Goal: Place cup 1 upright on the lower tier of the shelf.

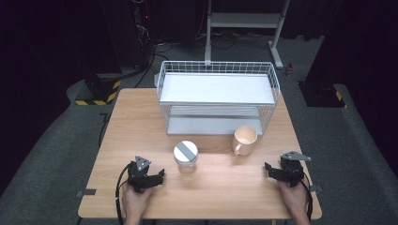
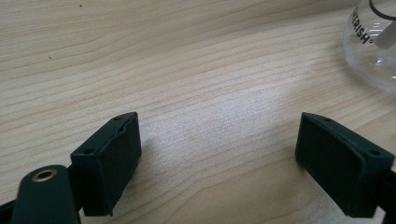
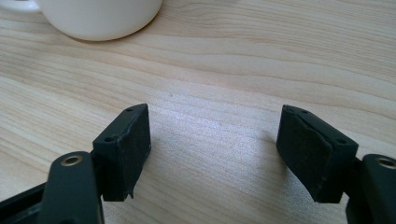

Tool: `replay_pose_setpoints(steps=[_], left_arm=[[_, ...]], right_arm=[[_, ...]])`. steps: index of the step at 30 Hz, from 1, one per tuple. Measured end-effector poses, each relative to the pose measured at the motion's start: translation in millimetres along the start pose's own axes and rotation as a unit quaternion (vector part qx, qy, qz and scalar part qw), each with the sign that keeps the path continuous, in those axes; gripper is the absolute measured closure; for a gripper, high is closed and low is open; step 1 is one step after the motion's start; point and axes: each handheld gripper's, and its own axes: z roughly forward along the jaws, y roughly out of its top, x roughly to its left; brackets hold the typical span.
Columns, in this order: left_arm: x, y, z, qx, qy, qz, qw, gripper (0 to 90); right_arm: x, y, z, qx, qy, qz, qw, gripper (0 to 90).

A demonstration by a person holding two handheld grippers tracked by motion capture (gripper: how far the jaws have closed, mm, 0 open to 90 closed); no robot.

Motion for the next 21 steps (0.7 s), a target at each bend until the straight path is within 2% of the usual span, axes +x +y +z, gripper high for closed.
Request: replay_pose_setpoints(steps=[9, 16, 17, 21], left_arm=[[-0.1, 0.1, 0.2, -0.001, 0.0, -0.003, 1.0, 14.8], [-2.2, 1.2, 0.9, 0.001, 0.009, -0.013, 0.9999, 14.8], [-4.2, 1.7, 1.7, 0.001, 0.017, -0.02, 0.9997, 14.5], [-3.7, 1.1, 1.1, 0.0, 0.015, -0.017, 0.9997, 14.9]], right_arm=[[0.3, 0.1, -0.1, 0.0, 0.0, 0.002, 1.0, 26.2], [0.4, 0.1, -0.1, 0.0, 0.001, 0.0, 1.0, 26.2], [0.3, 0.1, 0.0, 0.0, 0.001, 0.0, 1.0, 26.2], [0.4, 0.1, 0.0, 0.0, 0.001, 0.0, 1.0, 26.2]])
